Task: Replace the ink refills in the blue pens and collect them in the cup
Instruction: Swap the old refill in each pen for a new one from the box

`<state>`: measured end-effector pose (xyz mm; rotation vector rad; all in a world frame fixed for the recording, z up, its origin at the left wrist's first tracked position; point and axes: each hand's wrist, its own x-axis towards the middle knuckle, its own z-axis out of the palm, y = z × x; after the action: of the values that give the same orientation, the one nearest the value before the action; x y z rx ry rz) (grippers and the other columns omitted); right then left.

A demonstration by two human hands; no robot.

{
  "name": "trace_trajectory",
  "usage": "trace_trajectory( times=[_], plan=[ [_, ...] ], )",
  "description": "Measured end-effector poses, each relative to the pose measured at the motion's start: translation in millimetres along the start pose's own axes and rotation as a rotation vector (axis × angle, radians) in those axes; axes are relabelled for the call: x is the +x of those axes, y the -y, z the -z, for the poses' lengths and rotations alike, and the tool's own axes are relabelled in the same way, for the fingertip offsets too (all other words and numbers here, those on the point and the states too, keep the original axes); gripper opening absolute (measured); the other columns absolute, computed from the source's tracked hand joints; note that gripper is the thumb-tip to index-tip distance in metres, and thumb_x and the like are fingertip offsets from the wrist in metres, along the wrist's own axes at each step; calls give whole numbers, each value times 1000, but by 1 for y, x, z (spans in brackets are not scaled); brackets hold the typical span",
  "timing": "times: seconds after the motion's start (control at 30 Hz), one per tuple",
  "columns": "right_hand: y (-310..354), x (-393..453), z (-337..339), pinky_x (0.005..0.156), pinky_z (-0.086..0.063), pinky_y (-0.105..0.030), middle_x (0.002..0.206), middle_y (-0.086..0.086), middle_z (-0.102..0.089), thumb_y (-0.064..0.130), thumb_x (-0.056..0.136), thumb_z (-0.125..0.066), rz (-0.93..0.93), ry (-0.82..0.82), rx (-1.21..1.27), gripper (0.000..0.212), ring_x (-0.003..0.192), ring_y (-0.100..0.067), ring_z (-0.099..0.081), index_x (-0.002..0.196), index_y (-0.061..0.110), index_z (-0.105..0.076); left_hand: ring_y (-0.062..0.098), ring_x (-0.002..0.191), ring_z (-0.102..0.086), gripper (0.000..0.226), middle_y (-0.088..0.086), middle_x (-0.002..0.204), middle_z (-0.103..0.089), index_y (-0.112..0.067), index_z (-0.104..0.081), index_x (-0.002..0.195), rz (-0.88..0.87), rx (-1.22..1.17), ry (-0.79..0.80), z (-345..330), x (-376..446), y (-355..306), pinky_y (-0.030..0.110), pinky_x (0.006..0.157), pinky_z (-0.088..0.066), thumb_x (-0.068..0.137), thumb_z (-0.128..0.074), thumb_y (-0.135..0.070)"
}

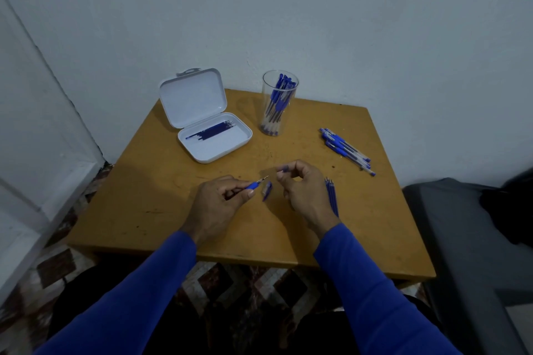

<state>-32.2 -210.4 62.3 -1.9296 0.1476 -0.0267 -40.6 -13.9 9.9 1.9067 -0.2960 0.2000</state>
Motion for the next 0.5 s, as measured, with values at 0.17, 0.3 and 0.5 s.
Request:
trace_trajectory(
  times=[0.17, 0.3, 0.5],
  plan=[
    [-6, 2, -3, 66, -37, -11, 104, 12, -61, 15, 99, -62, 23, -4, -419, 15, 90, -2, -53, 109, 21, -72, 8, 68, -57, 22, -11, 76, -66, -22, -78, 111, 13, 5, -8, 0, -1, 0, 18, 60, -44, 89, -76, -19],
    [-8, -1, -9, 77, -41, -14, 107, 10, -63, 16, 99, -63, 25, 44, -553, 19, 93, -2, -51, 114, 21, -73, 10, 70, -57, 22, -12, 78, -67, -25, -78, 111, 12, 14, -8, 0, -1, 0, 20, 61, -46, 89, -76, -20],
    [-5, 0, -11, 89, -47, -22, 115, 5, -69, 20, 99, -63, -28, 86, -567, 19, 98, -5, -56, 116, 23, -71, 14, 74, -60, 23, -13, 81, -68, -33, -75, 109, 16, 6, 3, 0, -1, 0, 29, 65, -51, 89, -76, -21]
  ],
)
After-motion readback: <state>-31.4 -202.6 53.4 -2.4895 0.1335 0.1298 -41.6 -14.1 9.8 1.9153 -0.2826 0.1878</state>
